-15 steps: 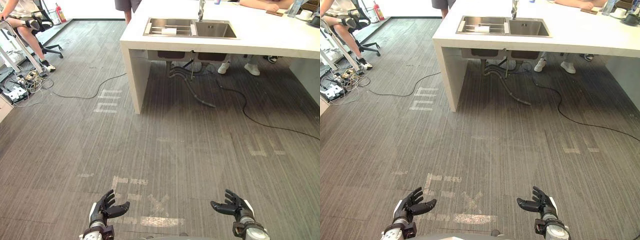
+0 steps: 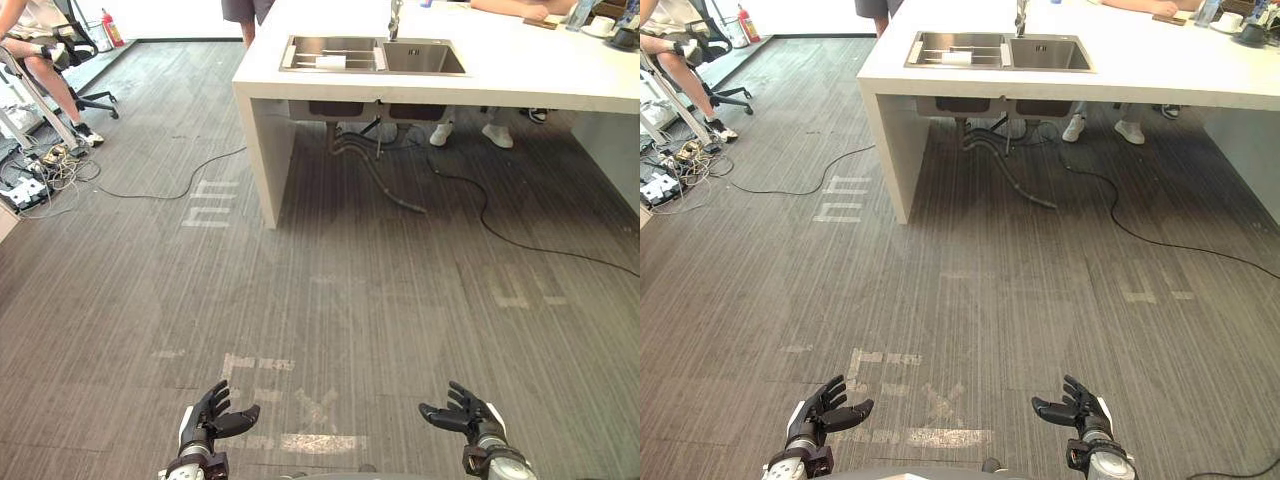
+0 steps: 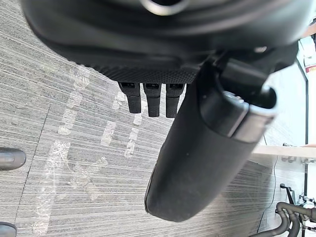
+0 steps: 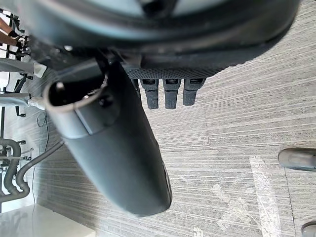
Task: Walk over to the sink, pick up the cup, carry it to the dishwasher, place the cup inside the dishwasher, then close the dishwasher door
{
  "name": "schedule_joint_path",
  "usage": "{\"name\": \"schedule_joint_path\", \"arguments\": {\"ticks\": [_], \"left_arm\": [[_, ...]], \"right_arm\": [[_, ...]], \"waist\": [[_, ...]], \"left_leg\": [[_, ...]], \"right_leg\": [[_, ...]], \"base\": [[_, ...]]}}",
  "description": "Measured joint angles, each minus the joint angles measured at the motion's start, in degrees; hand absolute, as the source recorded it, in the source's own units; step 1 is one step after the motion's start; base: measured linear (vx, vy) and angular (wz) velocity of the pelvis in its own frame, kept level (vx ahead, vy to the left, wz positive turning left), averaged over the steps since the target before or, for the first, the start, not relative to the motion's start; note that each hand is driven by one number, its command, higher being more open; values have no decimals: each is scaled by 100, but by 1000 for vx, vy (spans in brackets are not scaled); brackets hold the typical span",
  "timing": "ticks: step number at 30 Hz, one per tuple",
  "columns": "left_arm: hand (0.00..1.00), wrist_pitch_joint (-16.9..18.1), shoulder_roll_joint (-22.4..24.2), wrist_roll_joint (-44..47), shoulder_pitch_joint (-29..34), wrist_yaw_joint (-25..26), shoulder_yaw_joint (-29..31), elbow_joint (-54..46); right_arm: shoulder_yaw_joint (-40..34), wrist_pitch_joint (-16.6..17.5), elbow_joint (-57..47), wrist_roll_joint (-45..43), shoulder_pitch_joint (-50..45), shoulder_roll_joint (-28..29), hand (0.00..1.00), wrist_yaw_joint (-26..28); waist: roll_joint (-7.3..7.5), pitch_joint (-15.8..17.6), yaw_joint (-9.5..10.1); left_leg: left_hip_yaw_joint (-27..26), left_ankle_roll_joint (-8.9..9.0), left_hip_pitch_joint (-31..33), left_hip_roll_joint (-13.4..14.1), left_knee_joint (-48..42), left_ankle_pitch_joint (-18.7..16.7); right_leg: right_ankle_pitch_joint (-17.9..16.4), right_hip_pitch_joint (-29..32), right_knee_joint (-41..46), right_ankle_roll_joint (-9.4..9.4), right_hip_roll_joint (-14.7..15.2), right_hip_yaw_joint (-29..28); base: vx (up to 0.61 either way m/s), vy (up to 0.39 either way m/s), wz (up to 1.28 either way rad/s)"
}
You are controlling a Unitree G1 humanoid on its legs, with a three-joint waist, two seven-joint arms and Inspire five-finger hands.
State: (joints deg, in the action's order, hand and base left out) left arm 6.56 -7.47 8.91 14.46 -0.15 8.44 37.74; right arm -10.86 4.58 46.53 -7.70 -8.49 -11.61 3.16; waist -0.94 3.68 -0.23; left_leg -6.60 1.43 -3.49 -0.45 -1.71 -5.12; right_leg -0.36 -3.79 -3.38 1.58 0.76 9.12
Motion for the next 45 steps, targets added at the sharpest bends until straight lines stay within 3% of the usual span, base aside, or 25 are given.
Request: {"name": "schedule_joint_path", "arguments": {"ticks": [7,9,11,13,15,16,17,19,20,22,23,24,25,27,29,31,33,36,38,39,40,41,42,43,45], "left_arm": [[90,-3,0,5,3,8,-58,4],[90,-3,19,15,0,7,-109,4],[90,-5,59,20,3,13,-109,-7],[90,-28,64,74,36,18,-168,4],[90,-42,37,132,35,35,-308,-3],[90,-42,-4,149,29,45,-365,-9],[90,-59,-45,192,28,67,-402,10],[90,-60,-50,346,-8,121,-399,20],[90,-60,-62,378,-114,132,-387,32],[90,-56,-95,469,-329,135,-378,45],[90,-44,-138,467,-407,140,-381,56],[90,-46,-127,465,-422,139,-384,103],[90,-46,-110,465,-454,141,-385,142],[90,2,-32,468,-494,143,-409,140],[90,-2,-10,466,-495,129,-475,134],[90,-9,-14,470,-450,129,-457,32],[90,-18,-14,492,-453,136,-455,-424],[90,-12,7,570,-468,232,-432,-1377],[90,-11,111,568,-463,302,-328,-1947],[90,-9,251,568,-429,399,-272,-2374],[90,-9,321,562,-411,460,-251,-2620],[90,7,409,521,-385,612,-216,-3157],[90,10,430,407,-345,703,-83,-3752],[90,13,455,344,-314,744,6,-4072],[90,100,495,98,-439,950,310,-4971]], "right_arm": [[0,-10,-2,-14,132,-1,90,-71],[0,-11,-3,-16,204,-14,90,-102],[0,-11,-1,-17,325,-13,90,-109],[4,-14,0,-16,374,-18,90,-114],[27,-21,-1,-17,377,-25,90,-128],[59,-25,9,-16,370,-20,90,-127],[121,-66,35,-16,356,-16,90,-114],[200,-75,34,-18,399,-41,90,-112],[309,-76,30,-19,445,-113,90,-109],[365,-78,24,-20,520,-189,90,-110],[371,-77,3,-21,502,-224,90,-128],[375,-77,4,-21,489,-253,90,-141],[391,-80,7,-21,492,-262,90,-157],[514,-88,10,-20,595,-278,90,-169],[543,-86,10,-71,601,-255,90,-159],[567,-59,11,-288,568,-130,90,-228],[560,46,-20,-400,584,-94,90,-291],[507,71,-8,-405,748,-106,90,-363],[525,72,4,-405,762,-107,90,-366],[537,74,6,-405,732,-125,90,-375],[542,81,7,-404,701,-140,90,-392],[569,106,29,-399,626,-121,90,-418],[598,106,15,-394,527,11,90,-417],[629,115,10,-394,495,57,90,-415],[644,135,82,-393,494,97,90,-389]], "waist": [[-43,36,16],[-104,81,29],[-141,151,77],[-61,276,71],[-73,366,42],[-50,417,17],[-65,480,-17],[-145,526,-71],[-247,612,-123],[-309,750,-208],[-103,732,-236],[-112,736,-244],[-135,746,-256],[-323,756,-224],[-441,832,-217],[-345,930,-78],[-129,1001,42],[31,1085,230],[118,1139,371],[86,1136,454],[39,1126,497],[-5,1136,612],[214,1048,689],[336,987,669],[419,947,639]], "left_leg": [[-160,-20,51,2,50,-12],[-219,-173,92,44,8,-101],[-349,-209,190,94,-194,-304],[-406,-321,172,14,-478,-642],[-363,-364,9,25,-527,-769],[-339,-403,-70,27,-551,-794],[-321,-372,-233,76,-558,-896],[-293,-211,-375,316,-610,-1008],[-210,-119,-472,546,-558,-1063],[-36,-39,-633,791,-408,-1050],[34,250,-871,795,-416,-1159],[85,421,-960,851,-507,-1260],[131,530,-996,914,-671,-1325],[168,606,-299,1377,-2466,-1008],[233,631,431,1753,-4259,-465],[-293,411,1088,2140,-6007,-654],[-844,126,1811,2061,-6144,-846],[-1199,73,2644,1504,-4420,-967],[-1142,131,2698,979,-2545,-554],[-989,188,2680,763,-1386,-73],[-907,207,2679,717,-1063,47],[-761,26,2700,726,-1069,460],[-736,-306,2709,565,-1315,856],[-709,-409,2775,480,-1483,900],[-656,-568,2939,448,-2395,159]], "right_leg": [[84,94,-111,-5,-16,-133],[35,180,-22,-14,-53,-184],[-462,600,819,44,34,-50],[-1115,1245,2536,181,422,324],[-1206,1812,3914,249,699,603],[-1213,1925,4299,245,795,688],[-1470,2032,4469,77,902,894],[-1556,2325,4163,-3,871,1206],[-1499,2541,3713,4,749,1337],[-937,2822,2607,79,595,1288],[-11,2872,1564,57,609,976],[468,2881,1757,-95,625,882],[670,2919,2045,-328,615,865],[-114,2825,2566,-451,354,1029],[-228,2217,2171,-568,64,1185],[-336,1192,1536,-646,-225,1211],[-477,593,1131,-618,-226,1204],[-570,53,671,-524,-184,1197],[-751,-306,537,-359,-60,1155],[-914,-555,493,-227,-35,1108],[-1009,-667,478,-149,-84,1078],[-1220,-977,439,-6,-133,1023],[-1382,-1177,423,171,31,1006],[-1455,-1207,489,255,111,1018],[-1615,-720,2066,462,482,864]], "base": [[-12,1,-10],[-17,6,-19],[1,21,-32],[42,25,-18],[153,7,4],[292,-20,14],[317,-55,9],[379,-83,11],[448,-151,37],[534,-241,52],[556,-297,49],[582,-317,46],[576,-343,18],[680,-429,7],[484,-277,18],[594,-274,10],[507,-220,13],[503,-126,5],[536,27,-8],[501,92,-15],[533,151,-25],[590,202,-19],[624,208,-9],[675,187,19],[653,183,16]]}}
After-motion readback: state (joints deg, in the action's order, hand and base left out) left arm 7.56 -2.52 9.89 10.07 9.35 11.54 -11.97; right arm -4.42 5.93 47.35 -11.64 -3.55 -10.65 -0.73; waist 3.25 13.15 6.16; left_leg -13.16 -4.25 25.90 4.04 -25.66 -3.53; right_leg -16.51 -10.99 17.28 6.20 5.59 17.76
